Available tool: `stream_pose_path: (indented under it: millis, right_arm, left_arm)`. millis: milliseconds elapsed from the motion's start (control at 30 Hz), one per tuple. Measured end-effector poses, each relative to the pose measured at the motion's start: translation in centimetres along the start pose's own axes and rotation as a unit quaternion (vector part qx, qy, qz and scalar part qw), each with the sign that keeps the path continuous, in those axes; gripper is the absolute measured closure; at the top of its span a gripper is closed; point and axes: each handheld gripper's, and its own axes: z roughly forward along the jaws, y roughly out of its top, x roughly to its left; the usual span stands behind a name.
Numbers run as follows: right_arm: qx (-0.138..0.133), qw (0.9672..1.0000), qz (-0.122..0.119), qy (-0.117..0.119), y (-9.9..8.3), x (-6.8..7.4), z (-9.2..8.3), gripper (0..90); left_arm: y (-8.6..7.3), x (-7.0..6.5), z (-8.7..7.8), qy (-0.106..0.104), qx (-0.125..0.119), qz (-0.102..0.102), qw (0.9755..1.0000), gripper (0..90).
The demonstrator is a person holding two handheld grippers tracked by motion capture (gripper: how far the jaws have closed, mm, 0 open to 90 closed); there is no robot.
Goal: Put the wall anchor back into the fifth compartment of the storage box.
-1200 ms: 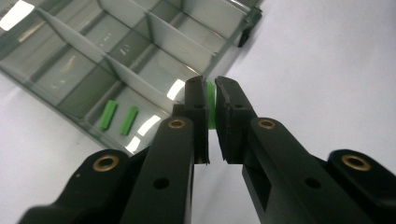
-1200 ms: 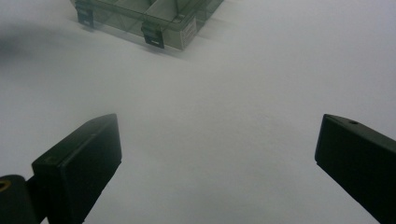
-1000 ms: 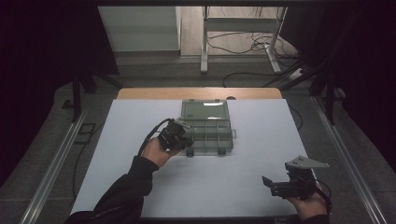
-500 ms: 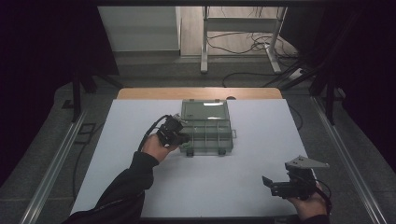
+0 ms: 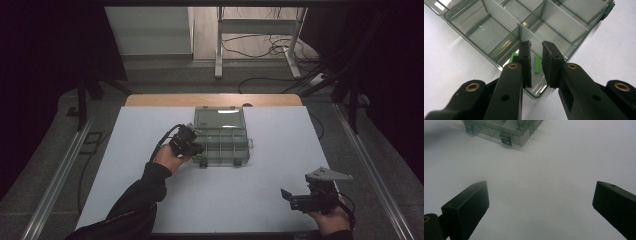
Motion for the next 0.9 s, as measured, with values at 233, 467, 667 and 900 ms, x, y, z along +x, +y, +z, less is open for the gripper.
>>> stream_pose_path:
  millis: [233,467,667,900]
  right_arm:
    - [-0.001,1.0,-0.001,-0.001,0.0,0.0,0.0,1.1]
    - [-0.002,1.0,0.0,-0.001,0.0,0.0,0.0,1.1]
    - [-0.004,1.0,0.001,0.0,0.0,0.0,-0.1,1.1]
    - [-0.005,1.0,0.002,0.001,0.0,0.0,-0.1,1.1]
  left_arm:
    - [-0.7,-0.2,-0.8,0.005,-0.009,-0.003,0.9999,68.0]
    - [-1.1,-0.5,-2.2,0.006,-0.024,-0.006,0.9997,57.7]
    - [-1.4,-0.9,-3.4,0.006,-0.042,-0.007,0.9991,49.9]
    - [-2.1,-1.3,-4.6,0.007,-0.066,-0.001,0.9978,39.9]
